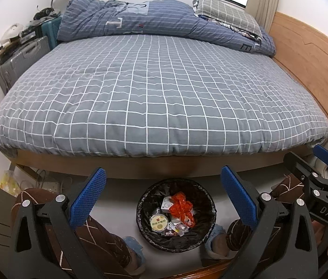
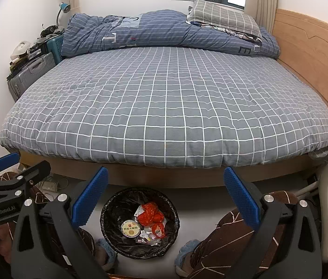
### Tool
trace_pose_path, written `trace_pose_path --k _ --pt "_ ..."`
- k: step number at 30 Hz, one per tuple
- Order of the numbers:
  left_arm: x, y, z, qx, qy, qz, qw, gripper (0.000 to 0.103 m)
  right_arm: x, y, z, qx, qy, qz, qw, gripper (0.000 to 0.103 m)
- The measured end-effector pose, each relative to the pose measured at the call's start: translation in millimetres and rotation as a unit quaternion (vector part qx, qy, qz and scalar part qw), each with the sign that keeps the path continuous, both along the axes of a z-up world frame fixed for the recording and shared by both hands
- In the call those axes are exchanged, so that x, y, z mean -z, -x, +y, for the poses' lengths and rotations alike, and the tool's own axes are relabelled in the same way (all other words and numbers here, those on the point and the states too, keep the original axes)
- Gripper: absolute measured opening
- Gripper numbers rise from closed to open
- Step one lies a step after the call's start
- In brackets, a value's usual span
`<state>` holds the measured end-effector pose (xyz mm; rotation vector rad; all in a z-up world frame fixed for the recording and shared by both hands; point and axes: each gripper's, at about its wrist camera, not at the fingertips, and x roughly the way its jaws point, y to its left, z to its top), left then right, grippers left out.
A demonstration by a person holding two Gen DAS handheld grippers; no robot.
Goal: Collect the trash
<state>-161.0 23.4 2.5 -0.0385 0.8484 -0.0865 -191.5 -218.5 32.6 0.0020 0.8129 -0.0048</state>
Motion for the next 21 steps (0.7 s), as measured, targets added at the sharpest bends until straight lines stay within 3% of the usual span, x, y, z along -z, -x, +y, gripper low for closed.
trace_pose_path --k 21 --pt "6.3 -4.1 4.3 -0.013 0.007 0.012 0.9998 0.097 -1.1 -0.1 0.2 0.002 0.000 0.001 1.000 0.096"
